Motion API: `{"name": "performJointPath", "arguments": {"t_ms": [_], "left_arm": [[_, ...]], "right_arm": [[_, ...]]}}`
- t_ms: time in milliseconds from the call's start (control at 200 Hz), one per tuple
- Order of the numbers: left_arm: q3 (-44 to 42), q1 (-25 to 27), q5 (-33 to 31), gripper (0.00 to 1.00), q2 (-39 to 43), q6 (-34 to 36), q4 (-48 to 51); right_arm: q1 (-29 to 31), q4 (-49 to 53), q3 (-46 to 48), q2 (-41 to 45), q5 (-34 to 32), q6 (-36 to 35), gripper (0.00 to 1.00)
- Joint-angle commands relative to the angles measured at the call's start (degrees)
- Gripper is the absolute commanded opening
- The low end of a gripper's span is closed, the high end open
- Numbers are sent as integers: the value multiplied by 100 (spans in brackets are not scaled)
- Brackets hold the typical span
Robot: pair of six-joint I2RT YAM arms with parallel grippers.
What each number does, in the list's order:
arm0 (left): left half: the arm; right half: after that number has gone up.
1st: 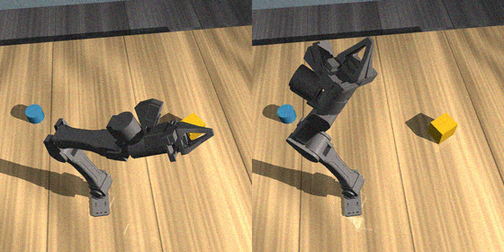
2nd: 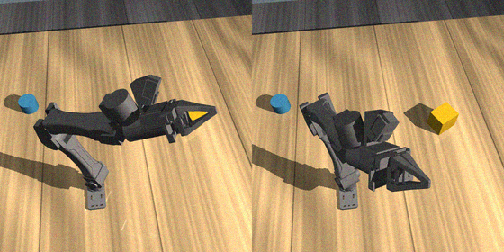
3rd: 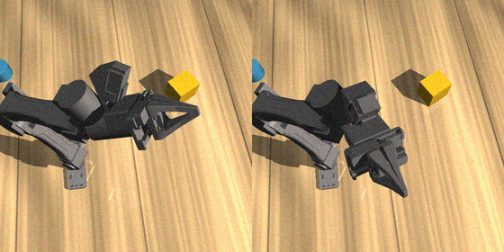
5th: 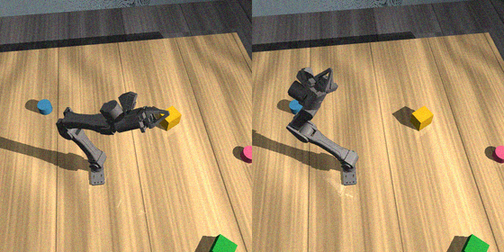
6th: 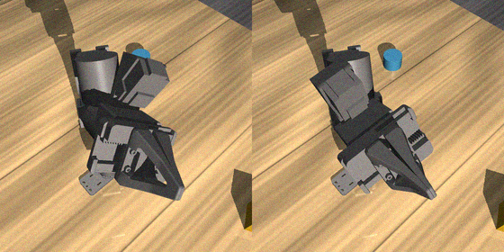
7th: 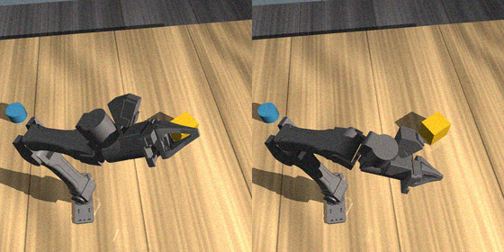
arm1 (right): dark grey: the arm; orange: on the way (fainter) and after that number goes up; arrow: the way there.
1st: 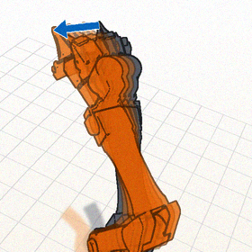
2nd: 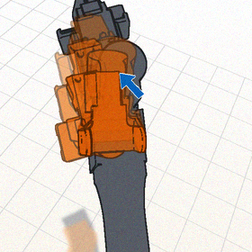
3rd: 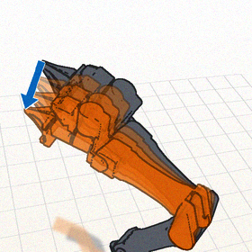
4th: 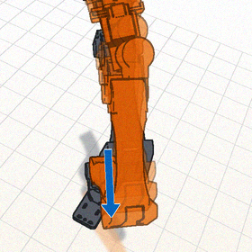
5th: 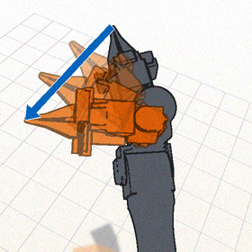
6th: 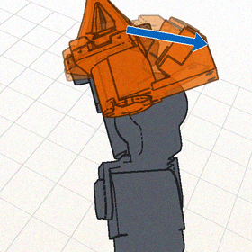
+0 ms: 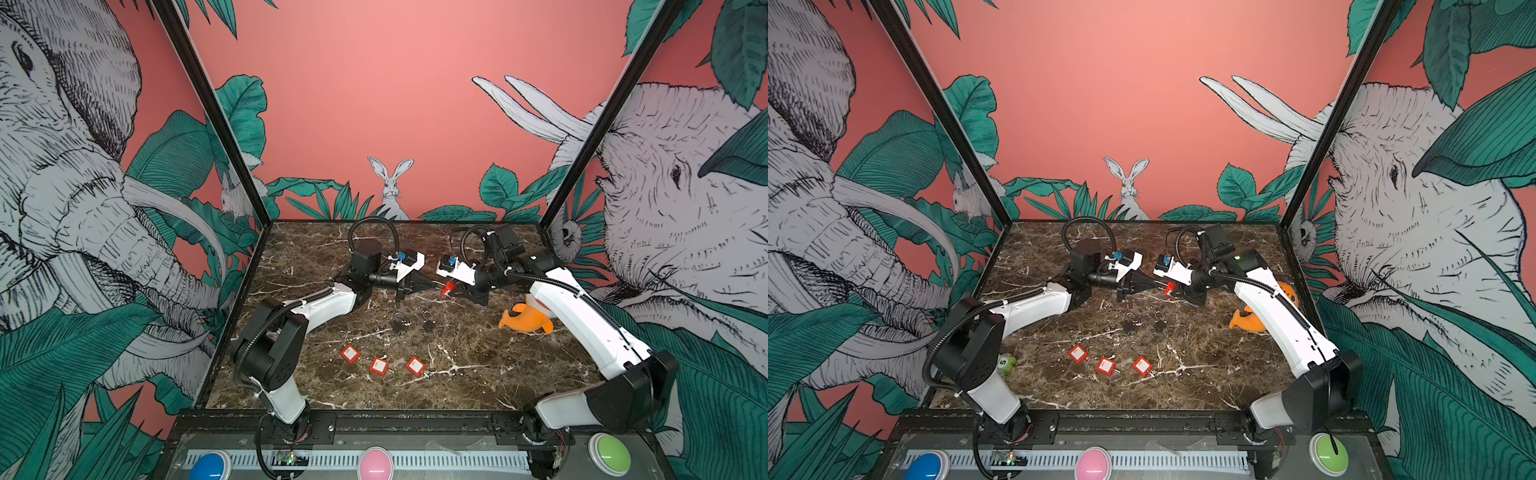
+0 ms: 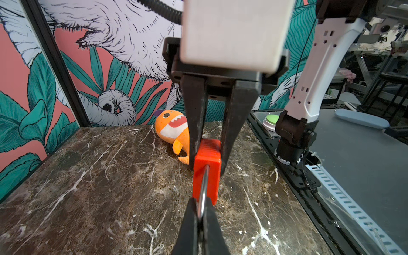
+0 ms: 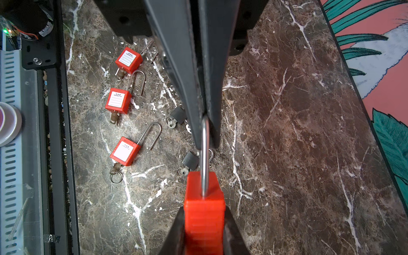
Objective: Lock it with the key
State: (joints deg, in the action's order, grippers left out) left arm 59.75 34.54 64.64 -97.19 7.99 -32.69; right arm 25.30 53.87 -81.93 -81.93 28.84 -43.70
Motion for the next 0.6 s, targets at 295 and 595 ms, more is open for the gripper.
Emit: {"name": "performJointPath", "arguments": {"t_ms": [295, 595], "left_arm": [[267, -125, 35, 0, -459, -1993, -2304], [459, -317, 337, 0, -505, -2029, -2444]], "right_arm": [[-89, -661, -30, 644, -190, -49, 60], [-1152, 386, -184, 1101, 390, 514, 64]]}}
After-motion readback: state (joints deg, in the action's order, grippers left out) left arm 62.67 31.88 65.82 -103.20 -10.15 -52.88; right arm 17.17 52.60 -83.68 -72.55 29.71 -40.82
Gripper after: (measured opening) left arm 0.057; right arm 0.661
